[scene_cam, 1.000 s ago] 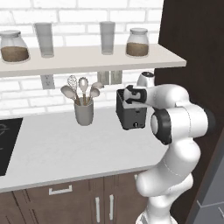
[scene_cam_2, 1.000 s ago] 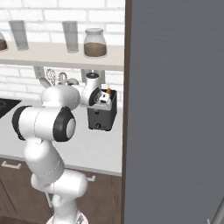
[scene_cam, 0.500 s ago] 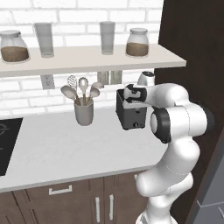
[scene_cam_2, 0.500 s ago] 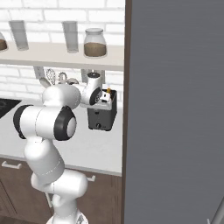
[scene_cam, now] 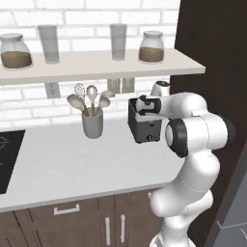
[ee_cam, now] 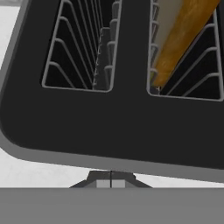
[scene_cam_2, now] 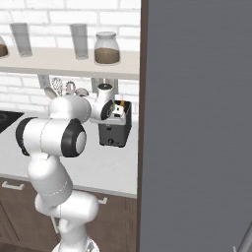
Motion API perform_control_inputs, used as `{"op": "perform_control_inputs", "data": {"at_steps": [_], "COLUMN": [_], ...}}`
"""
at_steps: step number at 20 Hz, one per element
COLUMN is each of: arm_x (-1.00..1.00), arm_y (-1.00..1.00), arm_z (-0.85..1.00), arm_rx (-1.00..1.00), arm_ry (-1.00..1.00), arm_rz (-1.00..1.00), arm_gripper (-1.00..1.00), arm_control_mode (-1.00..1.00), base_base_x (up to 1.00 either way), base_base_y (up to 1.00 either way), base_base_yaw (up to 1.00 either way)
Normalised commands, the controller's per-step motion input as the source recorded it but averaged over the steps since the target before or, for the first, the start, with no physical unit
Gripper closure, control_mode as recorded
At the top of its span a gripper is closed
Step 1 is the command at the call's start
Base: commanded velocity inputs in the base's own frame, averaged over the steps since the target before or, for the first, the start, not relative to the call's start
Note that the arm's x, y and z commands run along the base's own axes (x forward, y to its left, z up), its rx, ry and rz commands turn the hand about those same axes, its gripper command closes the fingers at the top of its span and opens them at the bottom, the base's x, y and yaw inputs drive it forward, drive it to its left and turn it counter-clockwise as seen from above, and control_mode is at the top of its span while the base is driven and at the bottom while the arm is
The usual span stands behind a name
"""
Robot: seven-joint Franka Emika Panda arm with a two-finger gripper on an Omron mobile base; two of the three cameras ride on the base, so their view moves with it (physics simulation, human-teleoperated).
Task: Start the toaster. Once the lever pops up, take the bread to the plate on the dining counter.
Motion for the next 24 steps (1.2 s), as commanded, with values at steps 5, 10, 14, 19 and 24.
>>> {"op": "perform_control_inputs", "data": {"at_steps": [5,10,14,19,24], "arm_x": [0.0,0.0,-0.09,-0.2,-0.17], "arm_y": [0.0,0.0,0.0,0.0,0.0], "arm_z": [-0.48,-0.7,-0.9,-0.97,-0.96], "arm_rx": [-0.03,-0.02,-0.02,0.0,0.0], "arm_ry": [0.0,0.0,0.0,0.0,-0.05], "arm_rz": [0.0,0.0,0.0,0.0,0.0], "arm_gripper": [1.0,1.0,1.0,1.0,1.0], "arm_control_mode": [-1.0,-1.0,-1.0,-1.0,-1.0], "base_base_x": [0.0,0.0,0.0,0.0,0.0], "base_base_y": [0.0,0.0,0.0,0.0,0.0], "base_base_yaw": [0.0,0.0,0.0,0.0,0.0]}}
